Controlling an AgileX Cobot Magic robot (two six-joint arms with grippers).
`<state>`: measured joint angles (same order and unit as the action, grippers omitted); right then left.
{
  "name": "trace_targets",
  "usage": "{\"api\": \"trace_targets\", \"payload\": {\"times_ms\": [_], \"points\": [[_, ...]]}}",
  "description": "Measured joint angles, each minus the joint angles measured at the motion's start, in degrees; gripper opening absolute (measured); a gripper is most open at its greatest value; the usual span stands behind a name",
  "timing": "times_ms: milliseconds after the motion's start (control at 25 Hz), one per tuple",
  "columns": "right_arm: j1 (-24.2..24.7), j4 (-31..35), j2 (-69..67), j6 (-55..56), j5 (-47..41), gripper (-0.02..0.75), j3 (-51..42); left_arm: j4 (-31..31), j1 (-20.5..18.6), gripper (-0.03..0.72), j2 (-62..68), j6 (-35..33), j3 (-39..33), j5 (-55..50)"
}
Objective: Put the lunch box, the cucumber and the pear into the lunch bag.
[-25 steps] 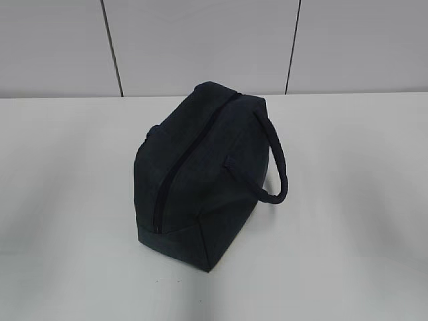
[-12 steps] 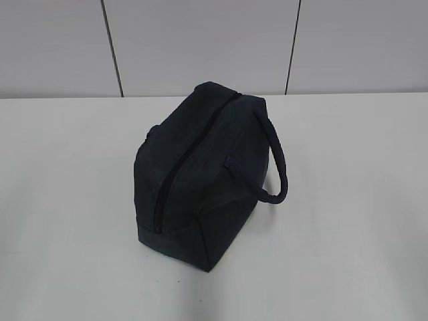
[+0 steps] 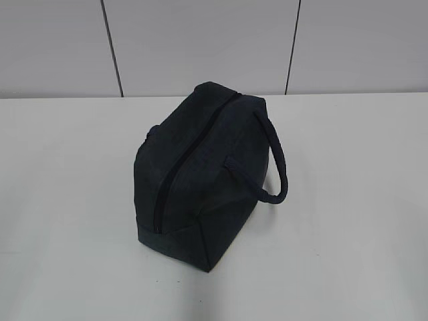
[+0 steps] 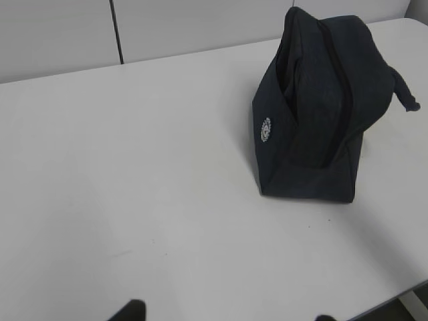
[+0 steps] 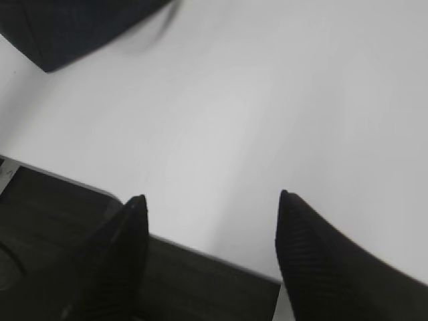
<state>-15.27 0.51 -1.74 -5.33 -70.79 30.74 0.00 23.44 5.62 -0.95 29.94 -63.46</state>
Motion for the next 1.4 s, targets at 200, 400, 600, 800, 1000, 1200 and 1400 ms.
{"api": "trace_targets", "payload": {"times_ms": [200, 400, 600, 800, 1000, 1200, 1400], "points": [[0.00, -0.51, 2.67, -2.03, 3.83, 0.471, -1.88, 0.00, 0.00, 0.438, 0.00, 0.00, 0.00, 0.00], [0.00, -0.51, 2.76, -2.28, 4.23, 0.471, -2.02, 0.00, 0.00, 0.435, 0.00, 0.00, 0.00, 0.00], [0.00, -0.51, 2.76, -2.28, 4.23, 0.471, -2.02, 0.00, 0.00, 0.435, 0.00, 0.00, 0.00, 0.00], [0.00, -0.51, 2.76, -2.28, 4.33, 0.471, -2.02, 0.00, 0.00, 0.435, 0.00, 0.00, 0.00, 0.00], [0.00, -0.51, 2.76, -2.28, 4.33, 0.471, -2.02, 0.00, 0.00, 0.435, 0.00, 0.00, 0.00, 0.00], [4.29, -0.51, 2.76, -2.28, 4.46, 0.471, -2.02, 0.00, -7.57, 0.435, -2.85, 0.00, 0.00, 0.00], [10.51, -0.95, 2.76, -2.28, 4.60, 0.471, -2.02, 0.00, -21.03, 0.435, -6.63, 0.00, 0.06, -0.18]]}}
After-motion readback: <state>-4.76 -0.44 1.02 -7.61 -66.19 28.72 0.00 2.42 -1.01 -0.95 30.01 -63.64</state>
